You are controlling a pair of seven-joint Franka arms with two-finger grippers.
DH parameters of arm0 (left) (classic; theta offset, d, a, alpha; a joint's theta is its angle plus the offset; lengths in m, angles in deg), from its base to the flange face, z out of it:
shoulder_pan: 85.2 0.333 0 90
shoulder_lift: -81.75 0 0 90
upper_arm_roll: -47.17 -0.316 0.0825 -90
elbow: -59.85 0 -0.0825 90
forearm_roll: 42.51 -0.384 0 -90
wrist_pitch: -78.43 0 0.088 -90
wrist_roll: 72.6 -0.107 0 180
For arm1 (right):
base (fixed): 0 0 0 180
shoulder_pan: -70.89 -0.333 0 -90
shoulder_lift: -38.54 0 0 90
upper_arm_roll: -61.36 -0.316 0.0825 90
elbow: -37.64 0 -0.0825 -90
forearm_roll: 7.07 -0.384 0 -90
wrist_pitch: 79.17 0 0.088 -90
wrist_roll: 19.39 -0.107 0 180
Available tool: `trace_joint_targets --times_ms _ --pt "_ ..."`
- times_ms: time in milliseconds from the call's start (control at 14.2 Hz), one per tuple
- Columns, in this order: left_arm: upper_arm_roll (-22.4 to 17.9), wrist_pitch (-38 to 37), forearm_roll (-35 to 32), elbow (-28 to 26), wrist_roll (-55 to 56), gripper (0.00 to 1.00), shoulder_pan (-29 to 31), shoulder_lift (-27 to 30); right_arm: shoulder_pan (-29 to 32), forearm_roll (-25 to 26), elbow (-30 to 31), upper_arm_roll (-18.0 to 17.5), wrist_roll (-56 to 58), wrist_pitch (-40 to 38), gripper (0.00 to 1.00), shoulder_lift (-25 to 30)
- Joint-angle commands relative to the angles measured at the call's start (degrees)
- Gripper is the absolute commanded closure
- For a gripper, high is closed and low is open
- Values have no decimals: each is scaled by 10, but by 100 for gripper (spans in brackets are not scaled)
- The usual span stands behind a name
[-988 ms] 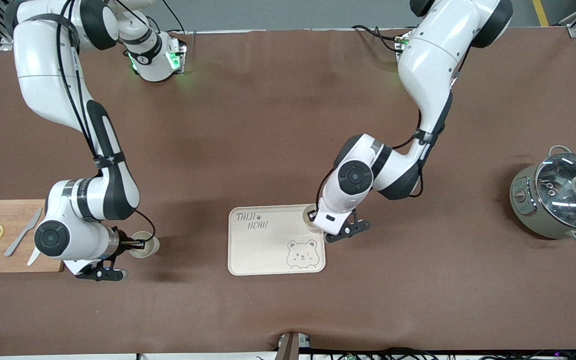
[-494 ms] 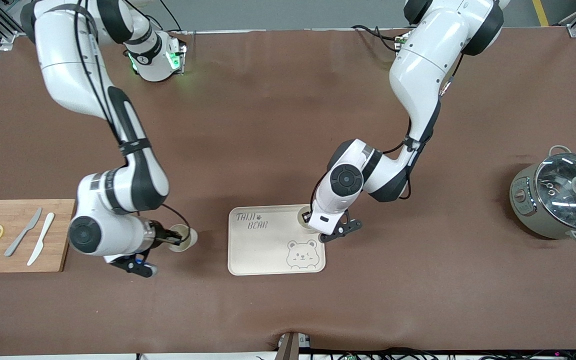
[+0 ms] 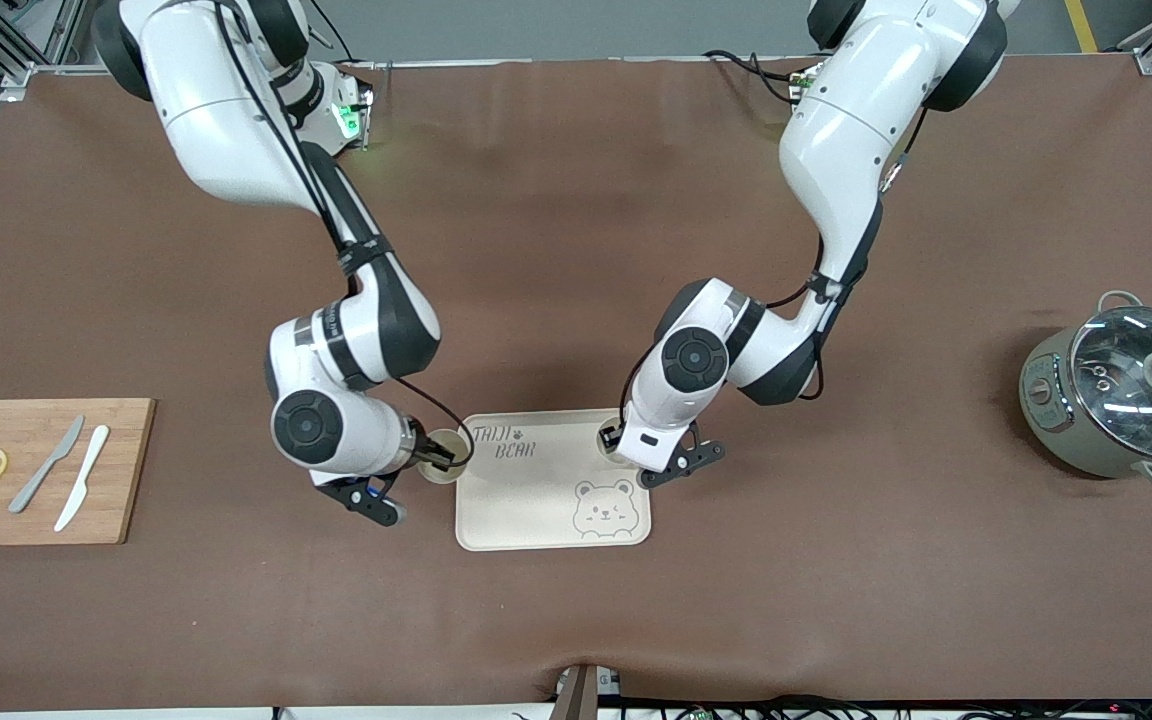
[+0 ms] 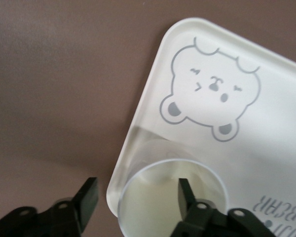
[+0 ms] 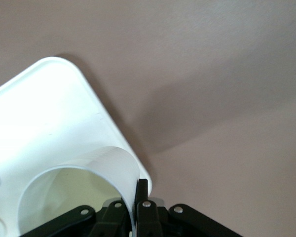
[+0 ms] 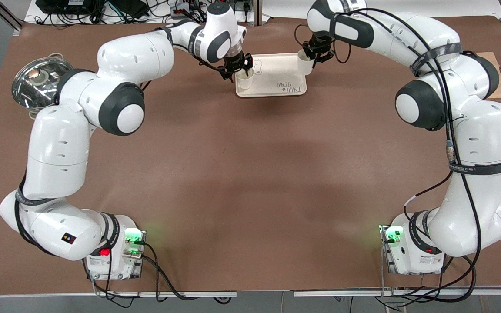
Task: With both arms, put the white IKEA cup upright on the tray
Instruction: 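Carry the cup onto the tray with the right gripper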
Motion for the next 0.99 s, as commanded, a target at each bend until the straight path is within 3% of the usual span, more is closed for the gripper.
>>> trace_joint_targets --times_ms 0,282,494,776,918 --pt "-9 -29 4 -3 6 0 -3 35 -31 -5 3 7 -70 47 100 -4" --pt "-15 -82 -2 -3 -16 0 5 67 -44 -5 7 7 -103 98 100 -10" --pt "-17 -93 -42 -8 -37 0 14 86 -56 -3 24 8 -110 131 100 -17" --pt "-18 -170 -61 -11 -126 0 29 107 -65 1 50 10 -115 181 100 -27" --pt "-15 -174 -61 -12 -172 0 63 120 -71 4 52 10 -121 190 100 -34"
